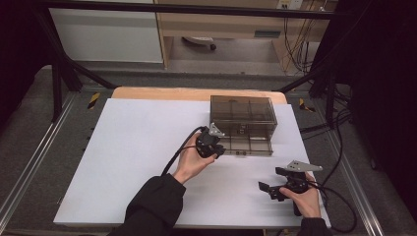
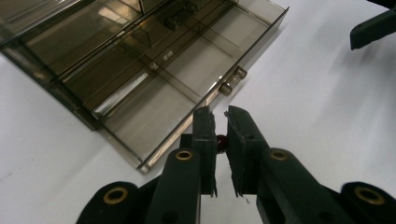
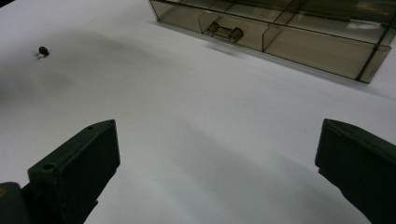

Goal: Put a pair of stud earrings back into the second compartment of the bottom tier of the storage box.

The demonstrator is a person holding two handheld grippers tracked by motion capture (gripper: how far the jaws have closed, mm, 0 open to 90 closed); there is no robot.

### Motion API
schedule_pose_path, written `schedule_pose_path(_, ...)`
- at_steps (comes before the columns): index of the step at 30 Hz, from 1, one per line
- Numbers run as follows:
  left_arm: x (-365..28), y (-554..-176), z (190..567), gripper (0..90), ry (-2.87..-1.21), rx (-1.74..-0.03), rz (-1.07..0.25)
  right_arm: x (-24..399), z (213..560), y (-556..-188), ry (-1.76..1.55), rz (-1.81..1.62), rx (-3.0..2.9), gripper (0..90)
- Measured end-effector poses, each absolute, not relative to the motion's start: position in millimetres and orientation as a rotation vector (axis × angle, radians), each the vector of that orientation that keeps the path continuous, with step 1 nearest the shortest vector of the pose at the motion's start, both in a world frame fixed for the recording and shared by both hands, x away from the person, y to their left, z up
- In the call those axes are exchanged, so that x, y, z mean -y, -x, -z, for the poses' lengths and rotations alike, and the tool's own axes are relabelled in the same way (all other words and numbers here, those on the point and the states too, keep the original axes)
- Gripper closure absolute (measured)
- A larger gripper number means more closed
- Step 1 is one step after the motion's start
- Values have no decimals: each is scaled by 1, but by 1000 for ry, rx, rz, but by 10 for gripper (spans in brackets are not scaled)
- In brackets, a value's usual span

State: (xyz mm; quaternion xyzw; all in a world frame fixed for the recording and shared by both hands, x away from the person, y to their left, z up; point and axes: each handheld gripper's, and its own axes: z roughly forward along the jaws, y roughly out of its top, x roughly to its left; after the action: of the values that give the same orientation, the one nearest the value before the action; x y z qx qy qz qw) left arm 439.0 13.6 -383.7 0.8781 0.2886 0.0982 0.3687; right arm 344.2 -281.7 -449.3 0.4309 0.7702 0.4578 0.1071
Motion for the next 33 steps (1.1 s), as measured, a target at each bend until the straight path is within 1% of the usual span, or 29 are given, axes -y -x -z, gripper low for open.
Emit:
schedule_pose_path(18, 29, -471, 400, 815, -2255, -785, -281, 280, 450, -345, -1264, -1349, -2274, 6)
schedule_pose_path(33, 45, -486, 420, 811, -2248, -796, -306, 281, 450, -344, -1263, -1354, -2270, 6)
